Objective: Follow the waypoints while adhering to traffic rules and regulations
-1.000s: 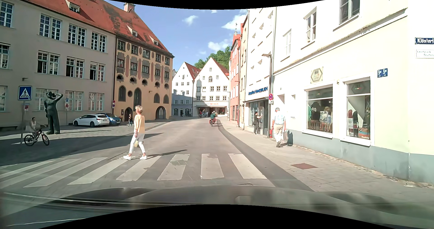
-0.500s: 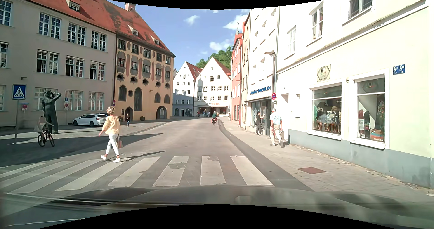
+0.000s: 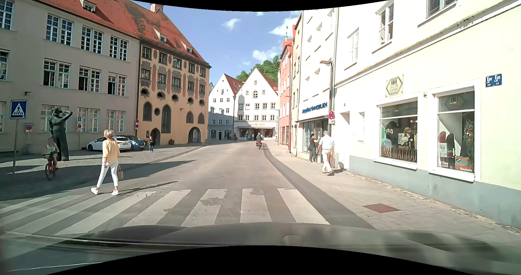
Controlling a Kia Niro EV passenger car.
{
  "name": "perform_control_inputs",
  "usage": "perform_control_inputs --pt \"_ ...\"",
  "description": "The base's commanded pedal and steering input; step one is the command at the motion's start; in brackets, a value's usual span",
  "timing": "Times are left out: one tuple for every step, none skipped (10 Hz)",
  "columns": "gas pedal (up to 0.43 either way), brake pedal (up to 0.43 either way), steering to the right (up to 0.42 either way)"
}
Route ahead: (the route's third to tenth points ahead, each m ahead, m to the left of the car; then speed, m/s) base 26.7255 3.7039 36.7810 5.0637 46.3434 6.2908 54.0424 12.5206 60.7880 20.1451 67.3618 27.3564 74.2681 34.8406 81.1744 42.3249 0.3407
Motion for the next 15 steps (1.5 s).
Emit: perform_control_inputs --pt "0.0 0.22 -0.067" --pt "0.0 0.213 -0.067" --pt "0.0 0.213 -0.067" --pt "0.0 0.213 -0.067" --pt "0.0 0.213 -0.067" --pt "0.0 0.213 -0.067" --pt "0.0 0.213 -0.067" --pt "0.0 0.207 -0.067" --pt "0.0 0.177 -0.067" --pt "0.0 0.171 -0.067" --pt "0.0 0.177 -0.067" --pt "0.0 0.189 -0.067" --pt "0.0 0.22 -0.067" --pt "0.0 0.256 -0.067" --pt "0.0 0.274 -0.067"
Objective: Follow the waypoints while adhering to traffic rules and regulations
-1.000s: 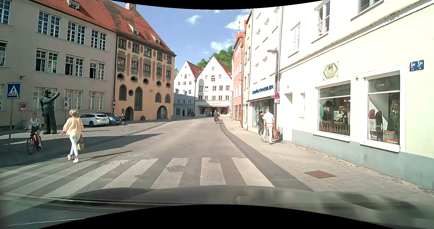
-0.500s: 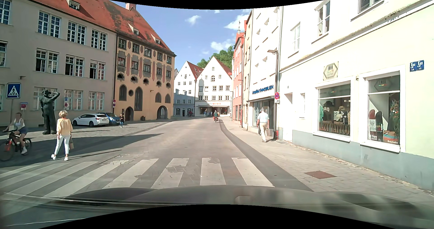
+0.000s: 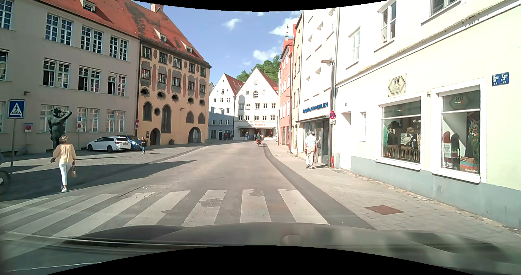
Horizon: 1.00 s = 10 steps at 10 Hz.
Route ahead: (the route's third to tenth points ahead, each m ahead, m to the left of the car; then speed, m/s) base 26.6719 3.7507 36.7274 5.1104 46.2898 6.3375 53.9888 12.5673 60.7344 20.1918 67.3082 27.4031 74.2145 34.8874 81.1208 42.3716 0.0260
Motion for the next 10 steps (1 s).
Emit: perform_control_inputs --pt "0.0 0.22 -0.067" --pt "0.0 0.018 -0.067" --pt "0.0 0.006 -0.067" --pt "0.0 0.006 -0.067" --pt "0.0 0.006 -0.067" --pt "0.0 0.006 -0.067" --pt "0.0 0.006 -0.067" --pt "0.0 0.006 -0.067" --pt "0.067 0.006 -0.067" --pt "0.13 0.006 -0.067"
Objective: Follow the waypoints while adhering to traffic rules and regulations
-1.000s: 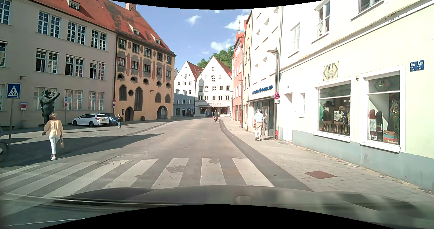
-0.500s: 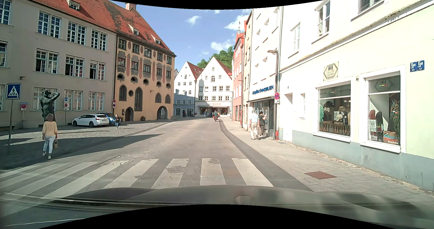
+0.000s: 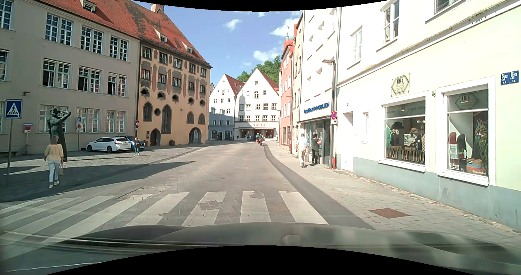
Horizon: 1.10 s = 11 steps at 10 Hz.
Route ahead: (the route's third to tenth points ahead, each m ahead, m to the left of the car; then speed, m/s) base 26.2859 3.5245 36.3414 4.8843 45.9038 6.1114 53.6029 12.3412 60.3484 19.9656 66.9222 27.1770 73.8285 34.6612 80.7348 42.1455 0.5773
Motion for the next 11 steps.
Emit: perform_control_inputs --pt "0.13 0.006 -0.068" --pt "0.13 0.006 -0.069" --pt "0.13 0.006 -0.074" --pt "0.13 0.006 -0.082" --pt "0.13 0.006 -0.09" --pt "0.13 0.006 -0.096" --pt "0.13 0.006 -0.099" --pt "0.13 0.006 -0.1" --pt "0.13 0.006 -0.1" --pt "0.13 0.006 -0.099" --pt "0.13 0.006 -0.098"
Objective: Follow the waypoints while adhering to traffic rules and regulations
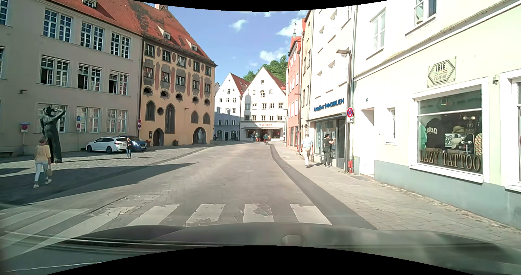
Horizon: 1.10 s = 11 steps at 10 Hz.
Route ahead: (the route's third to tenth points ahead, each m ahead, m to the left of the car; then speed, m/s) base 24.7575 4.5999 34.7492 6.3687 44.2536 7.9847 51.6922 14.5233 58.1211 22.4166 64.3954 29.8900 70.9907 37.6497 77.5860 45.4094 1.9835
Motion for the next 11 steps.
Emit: perform_control_inputs --pt "0.13 0.006 -0.097" --pt "0.13 0.006 -0.095" --pt "0.13 0.006 -0.093" --pt "0.118 0.006 -0.089" --pt "0.118 0.006 -0.083" --pt "0.118 0.012 -0.081" --pt "0.118 0.006 -0.082" --pt "0.118 0.006 -0.081" --pt "0.118 0.006 -0.079" --pt "0.118 0.006 -0.076" --pt "0.118 0.006 -0.071"
